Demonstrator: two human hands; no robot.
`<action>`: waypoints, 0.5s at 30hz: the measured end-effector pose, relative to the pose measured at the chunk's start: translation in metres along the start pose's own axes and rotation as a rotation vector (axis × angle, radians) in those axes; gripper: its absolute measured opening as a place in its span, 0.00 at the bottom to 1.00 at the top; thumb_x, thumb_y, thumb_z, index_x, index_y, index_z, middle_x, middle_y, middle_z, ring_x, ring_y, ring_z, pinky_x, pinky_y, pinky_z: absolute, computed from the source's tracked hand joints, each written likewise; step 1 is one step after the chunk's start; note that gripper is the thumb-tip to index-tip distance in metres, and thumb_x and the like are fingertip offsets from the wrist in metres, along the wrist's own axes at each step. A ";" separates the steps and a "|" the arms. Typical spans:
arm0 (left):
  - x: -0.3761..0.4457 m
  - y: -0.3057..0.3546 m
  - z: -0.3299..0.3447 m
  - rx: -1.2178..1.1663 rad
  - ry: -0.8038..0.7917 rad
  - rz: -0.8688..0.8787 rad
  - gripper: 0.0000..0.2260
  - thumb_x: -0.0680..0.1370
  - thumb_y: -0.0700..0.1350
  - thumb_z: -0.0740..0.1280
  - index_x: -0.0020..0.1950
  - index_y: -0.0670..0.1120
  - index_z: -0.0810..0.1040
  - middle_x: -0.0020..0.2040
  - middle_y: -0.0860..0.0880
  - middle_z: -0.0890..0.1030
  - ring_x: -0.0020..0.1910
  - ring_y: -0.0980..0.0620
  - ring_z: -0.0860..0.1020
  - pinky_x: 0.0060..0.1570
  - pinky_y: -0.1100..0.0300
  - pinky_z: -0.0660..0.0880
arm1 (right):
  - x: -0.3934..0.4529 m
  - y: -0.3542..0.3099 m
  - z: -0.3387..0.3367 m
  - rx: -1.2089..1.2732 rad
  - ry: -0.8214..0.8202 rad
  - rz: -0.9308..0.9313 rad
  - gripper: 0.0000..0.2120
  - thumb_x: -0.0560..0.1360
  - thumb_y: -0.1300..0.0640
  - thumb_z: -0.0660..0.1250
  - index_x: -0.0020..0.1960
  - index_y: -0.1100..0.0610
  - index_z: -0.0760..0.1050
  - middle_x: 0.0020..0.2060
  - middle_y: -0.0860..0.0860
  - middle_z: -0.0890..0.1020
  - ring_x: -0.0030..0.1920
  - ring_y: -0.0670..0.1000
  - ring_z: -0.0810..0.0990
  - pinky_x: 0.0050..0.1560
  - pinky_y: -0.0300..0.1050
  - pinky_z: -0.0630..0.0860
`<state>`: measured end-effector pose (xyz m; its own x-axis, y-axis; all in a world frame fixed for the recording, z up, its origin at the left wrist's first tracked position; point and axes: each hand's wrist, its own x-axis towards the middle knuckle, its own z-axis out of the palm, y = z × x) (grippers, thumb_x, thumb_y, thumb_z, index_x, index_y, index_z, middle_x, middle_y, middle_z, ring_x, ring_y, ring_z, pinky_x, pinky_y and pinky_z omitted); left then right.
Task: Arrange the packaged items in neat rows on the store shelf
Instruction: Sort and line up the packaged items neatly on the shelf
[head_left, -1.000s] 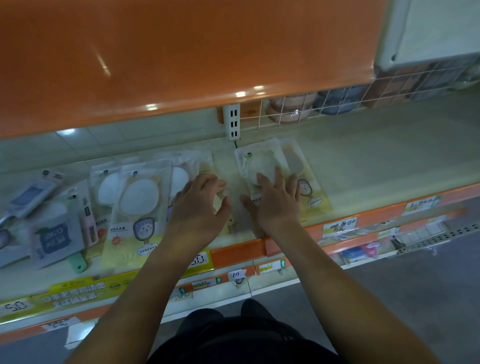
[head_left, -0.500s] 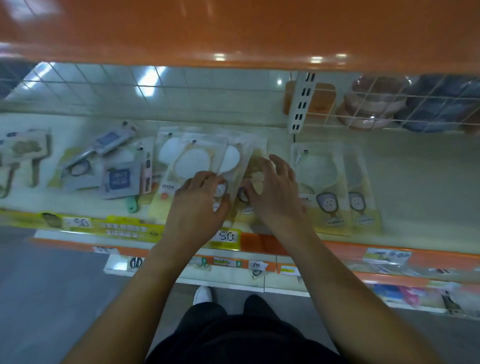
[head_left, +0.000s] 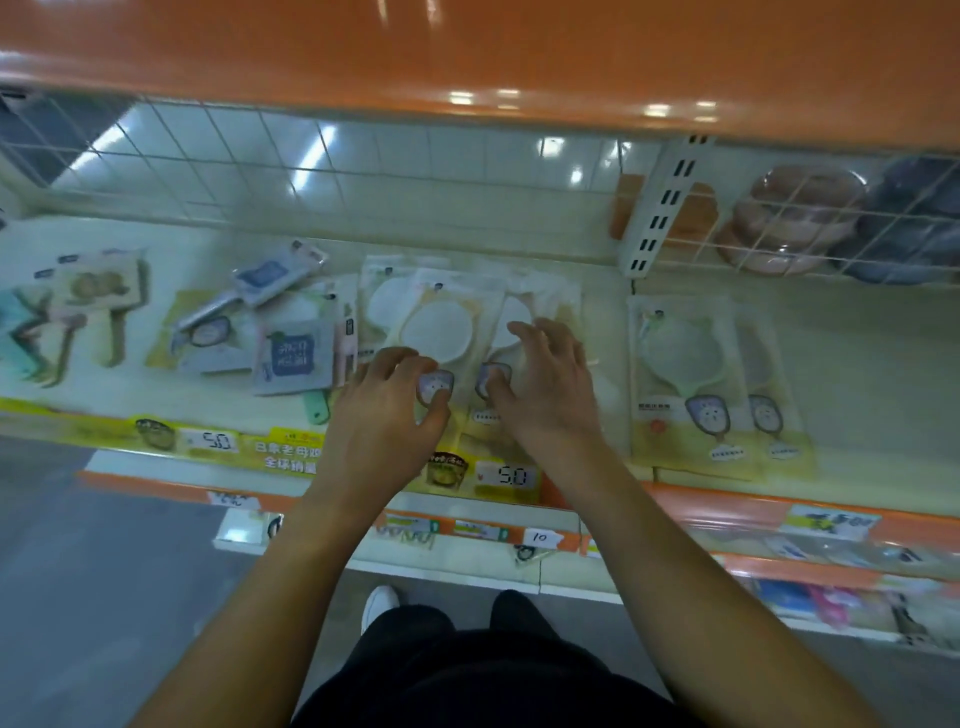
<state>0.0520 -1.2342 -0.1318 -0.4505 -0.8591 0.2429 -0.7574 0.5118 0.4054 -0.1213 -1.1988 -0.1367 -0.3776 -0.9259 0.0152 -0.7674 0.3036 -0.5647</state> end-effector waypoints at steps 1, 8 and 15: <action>0.001 -0.005 -0.001 -0.006 -0.015 0.008 0.17 0.75 0.53 0.60 0.56 0.44 0.78 0.56 0.45 0.78 0.53 0.42 0.78 0.49 0.47 0.77 | -0.001 -0.004 0.002 -0.003 0.001 0.012 0.27 0.77 0.47 0.64 0.73 0.50 0.63 0.74 0.52 0.61 0.75 0.55 0.56 0.72 0.54 0.61; 0.016 -0.067 -0.023 -0.111 -0.032 0.019 0.18 0.73 0.53 0.61 0.57 0.44 0.79 0.58 0.45 0.78 0.54 0.41 0.78 0.51 0.45 0.77 | 0.003 -0.056 0.040 -0.062 0.004 0.080 0.27 0.77 0.49 0.64 0.75 0.49 0.61 0.76 0.52 0.58 0.75 0.58 0.55 0.72 0.59 0.60; 0.024 -0.119 -0.042 -0.149 -0.097 0.063 0.17 0.75 0.54 0.59 0.57 0.48 0.78 0.59 0.49 0.77 0.52 0.45 0.79 0.58 0.43 0.73 | 0.018 -0.101 0.080 -0.198 0.022 0.235 0.29 0.77 0.38 0.60 0.75 0.44 0.58 0.78 0.56 0.50 0.76 0.62 0.49 0.72 0.62 0.57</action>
<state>0.1509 -1.3156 -0.1373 -0.5437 -0.8179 0.1882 -0.6516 0.5527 0.5196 -0.0088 -1.2644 -0.1454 -0.5662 -0.8206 -0.0775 -0.7429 0.5487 -0.3835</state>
